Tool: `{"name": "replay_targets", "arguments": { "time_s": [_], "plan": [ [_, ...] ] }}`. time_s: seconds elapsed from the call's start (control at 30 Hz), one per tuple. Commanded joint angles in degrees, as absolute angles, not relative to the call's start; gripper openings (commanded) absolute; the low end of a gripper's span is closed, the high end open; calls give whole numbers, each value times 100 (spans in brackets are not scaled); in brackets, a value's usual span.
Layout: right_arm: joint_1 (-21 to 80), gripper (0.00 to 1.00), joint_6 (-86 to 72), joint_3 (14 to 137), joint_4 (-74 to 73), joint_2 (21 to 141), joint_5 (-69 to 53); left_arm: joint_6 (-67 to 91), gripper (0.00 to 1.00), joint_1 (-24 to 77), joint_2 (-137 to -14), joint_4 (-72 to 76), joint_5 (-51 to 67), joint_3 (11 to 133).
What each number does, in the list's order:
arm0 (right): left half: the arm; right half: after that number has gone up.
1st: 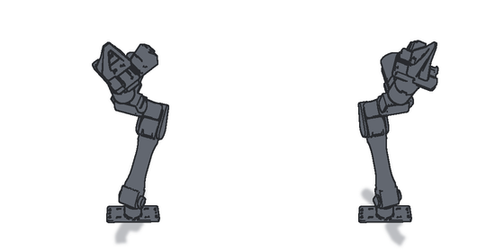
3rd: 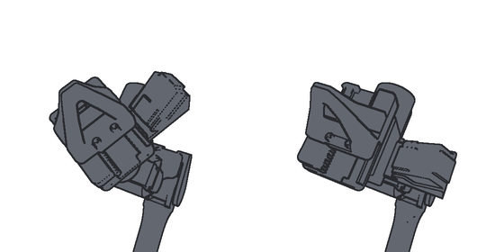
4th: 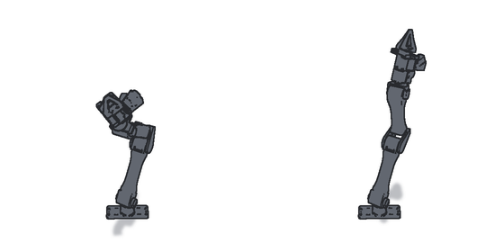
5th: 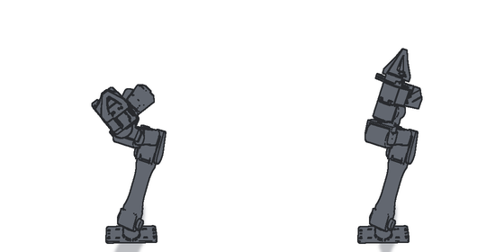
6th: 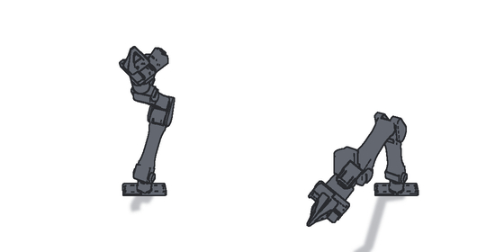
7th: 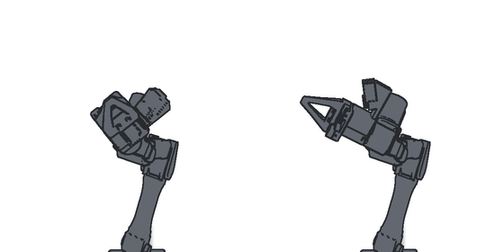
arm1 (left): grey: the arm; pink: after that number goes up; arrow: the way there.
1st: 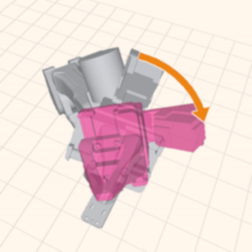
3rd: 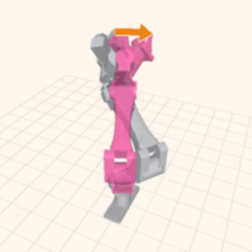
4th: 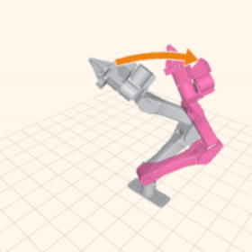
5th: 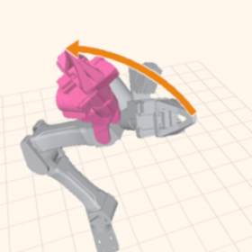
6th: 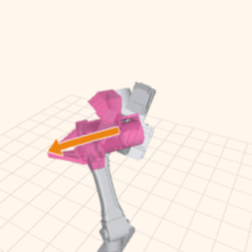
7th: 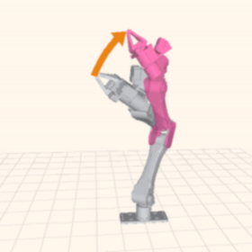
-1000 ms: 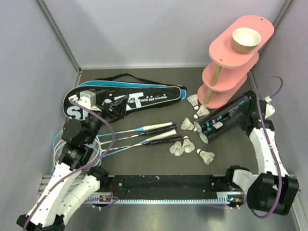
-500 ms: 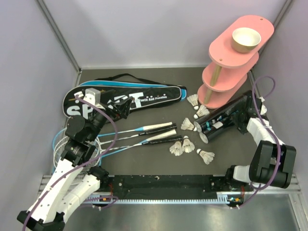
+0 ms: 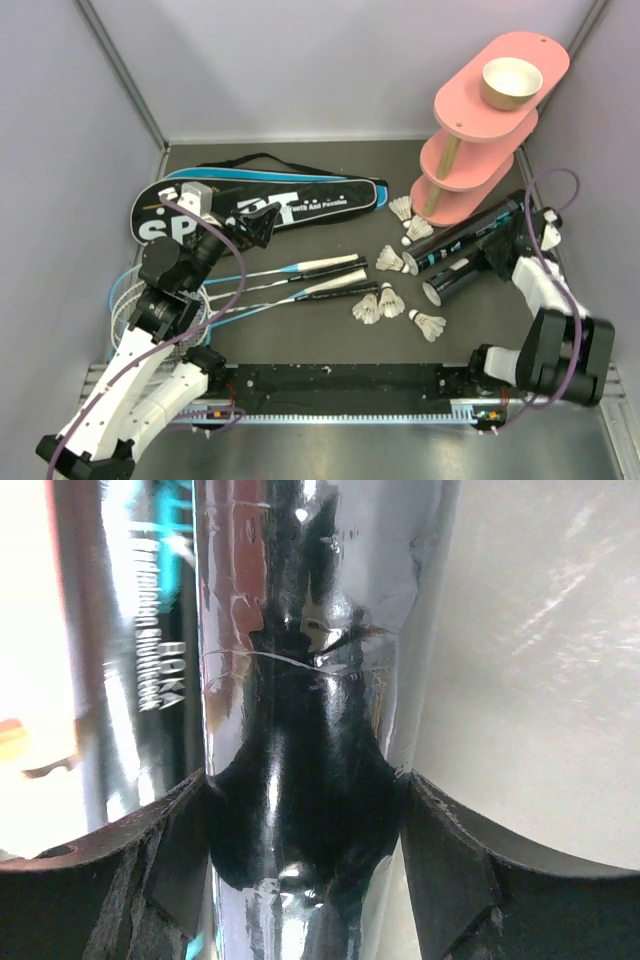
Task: Pack up the badminton gear
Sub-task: Pick up the shuttle tube at the center of the board.
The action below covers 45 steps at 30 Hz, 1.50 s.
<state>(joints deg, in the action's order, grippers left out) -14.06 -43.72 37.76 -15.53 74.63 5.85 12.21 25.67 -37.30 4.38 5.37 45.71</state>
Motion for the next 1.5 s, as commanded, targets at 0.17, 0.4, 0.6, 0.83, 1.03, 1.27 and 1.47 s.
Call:
{"name": "replay_targets", "arguments": {
  "time_s": [0.17, 0.4, 0.6, 0.83, 1.03, 1.27, 1.47],
  "plan": [
    [-933, 34, -3236, 4754, -3716, 3527, 713, 2370, 99, 2602, -4813, 379, 1598, 5192],
    [-449, 39, -2531, 5107, -2771, 1679, -2936, 4698, 95, 2645, -6397, 2336, 4744, 5758],
    [-343, 41, -3770, 4597, -257, 2346, -4727, 5555, 98, 3067, -6864, 2787, 4756, 6020],
    [1833, 40, -3158, 4640, -193, 3005, -3378, 5125, 98, 3752, -6723, 2838, 3263, 6248],
    [4129, 40, -2645, 4685, -150, 3576, -1188, 4801, 98, 3981, -7172, 2620, 2620, 6696],
    [5115, 38, -2610, 4605, 404, 4043, -19, 4562, 98, 4122, -6944, 2435, 2435, 6382],
    [5194, 38, -2742, 4606, 799, 4253, 141, 4667, 96, 4192, -6785, 2645, 2355, 5950]
  ]
}}
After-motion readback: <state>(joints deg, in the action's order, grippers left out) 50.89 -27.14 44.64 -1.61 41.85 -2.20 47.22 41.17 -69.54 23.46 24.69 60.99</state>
